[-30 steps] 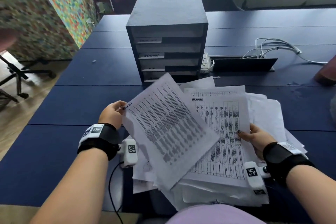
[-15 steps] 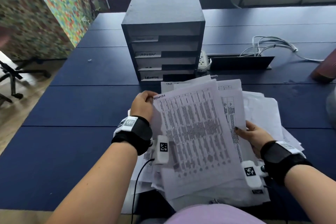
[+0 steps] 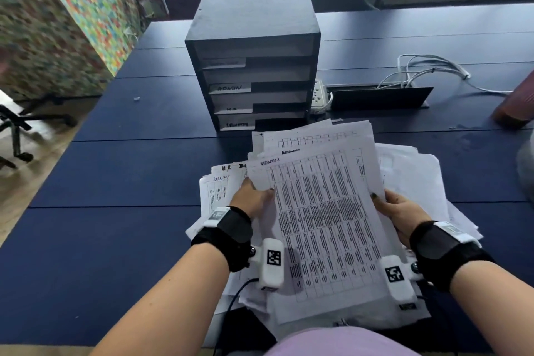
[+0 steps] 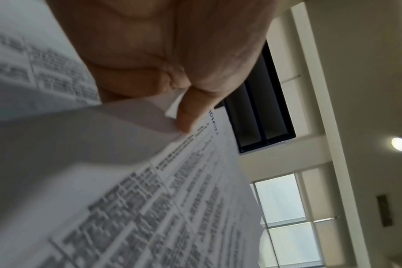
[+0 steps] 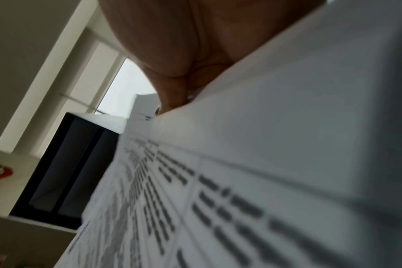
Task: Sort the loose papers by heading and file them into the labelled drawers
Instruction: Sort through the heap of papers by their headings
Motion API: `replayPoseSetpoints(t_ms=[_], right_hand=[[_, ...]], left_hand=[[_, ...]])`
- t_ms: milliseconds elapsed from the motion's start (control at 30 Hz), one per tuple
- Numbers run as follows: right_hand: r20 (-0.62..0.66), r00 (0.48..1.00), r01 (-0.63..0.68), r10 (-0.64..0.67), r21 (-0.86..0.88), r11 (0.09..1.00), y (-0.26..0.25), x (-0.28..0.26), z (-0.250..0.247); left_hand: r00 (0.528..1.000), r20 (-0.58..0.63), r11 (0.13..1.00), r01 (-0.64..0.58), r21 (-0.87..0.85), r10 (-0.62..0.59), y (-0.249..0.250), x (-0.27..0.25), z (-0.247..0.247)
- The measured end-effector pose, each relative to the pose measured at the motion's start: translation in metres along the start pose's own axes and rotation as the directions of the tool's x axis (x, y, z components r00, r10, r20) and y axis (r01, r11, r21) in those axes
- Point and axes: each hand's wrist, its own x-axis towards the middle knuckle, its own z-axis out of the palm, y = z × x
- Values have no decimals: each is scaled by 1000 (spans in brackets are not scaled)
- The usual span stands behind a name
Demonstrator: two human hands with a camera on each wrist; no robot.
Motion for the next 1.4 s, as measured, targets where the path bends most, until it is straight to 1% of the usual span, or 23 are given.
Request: replayPoseSetpoints(t_ms=[67, 133, 167, 233, 300, 333, 367, 433, 467, 500, 533, 600, 633, 667, 767, 867, 967, 1033, 1133, 1200, 1300, 1367, 1400], right_hand=[[-76, 996, -35, 37, 19, 999, -2, 6, 2], [-166, 985, -55, 38, -98, 994, -4, 8, 3], [-168, 986, -61, 25, -215, 975, -6, 10, 3], [-100, 995, -63, 23, -415, 908, -12, 6, 8], [-50, 998, -68, 49, -536, 842, -9, 6, 5], [-77, 996, -77, 41, -568, 819, -8, 5, 4], [-106, 994, -68, 9, -571, 818, -7, 4, 2], [-179, 983, -72, -34, -553, 830, -3, 4, -3], [-207, 977, -85, -40, -560, 824, -3, 3, -5], [-216, 975, -89, -44, -568, 818, -2, 4, -7], [-224, 974, -103, -36, -578, 810, -2, 4, -8], [-227, 974, -123, -17, -586, 801, 0, 7, -11], [-225, 974, -127, -12, -594, 794, 1, 10, -12], [-229, 973, -137, -4, -598, 790, 1, 11, -13], [-234, 972, -140, -7, -605, 784, 3, 13, -15], [-232, 973, -134, -11, -597, 791, 4, 13, -16], [-244, 970, -145, -3, -586, 797, 9, 15, -20], [-248, 969, -144, -4, -575, 806, 9, 14, -19], [-247, 969, -128, -23, -578, 806, 7, 12, -16], [-244, 969, -113, -32, -557, 823, 8, 10, -15], [-241, 970, -98, -41, -538, 837, 10, 11, -16], [-236, 971, -98, -38, -536, 838, 11, 12, -18], [-232, 972, -97, -34, -532, 841, 12, 13, -19]], left_hand=[[1000, 13, 999, -29, 22, 29, 1, -2, 7], [998, 15, 998, -56, 39, 55, 4, -4, 11], [997, 16, 994, -75, 80, 74, 5, -4, 13], [995, 33, 980, -98, 172, 94, 3, -4, 14], [995, 18, 976, -101, 191, 99, -1, -3, 8], [994, -27, 977, -96, 191, 103, -4, -1, 1], [989, -101, 971, -88, 222, 112, -7, 1, -8], [956, -277, 929, 15, 371, 96, -15, 6, -31], [936, -346, 912, 82, 402, 68, -18, 7, -44], [927, -374, 914, 127, 386, 29, -22, 8, -55], [934, -356, 934, 136, 330, -11, -27, 11, -64], [964, -256, 983, 106, 153, -64, -34, 12, -73], [971, -225, 992, 100, 76, -81, -35, 11, -74], [975, -207, 995, 87, 49, -75, -36, 9, -73], [980, -200, 981, 17, 192, 22, -36, 7, -65], [969, -220, 948, -37, 316, 111, -35, 1, -54], [971, -184, 905, -64, 420, 154, -28, -7, -40], [964, -167, 866, -103, 490, 209, -21, -11, -31], [955, -184, 846, -107, 523, 234, -12, -12, -29], [951, -218, 855, -80, 513, 220, -13, -13, -34], [933, -323, 883, 15, 470, 156, -19, -17, -42], [929, -357, 928, 50, 370, 92, -21, -20, -44], [936, -347, 943, 58, 329, 64, -22, -22, -42]])
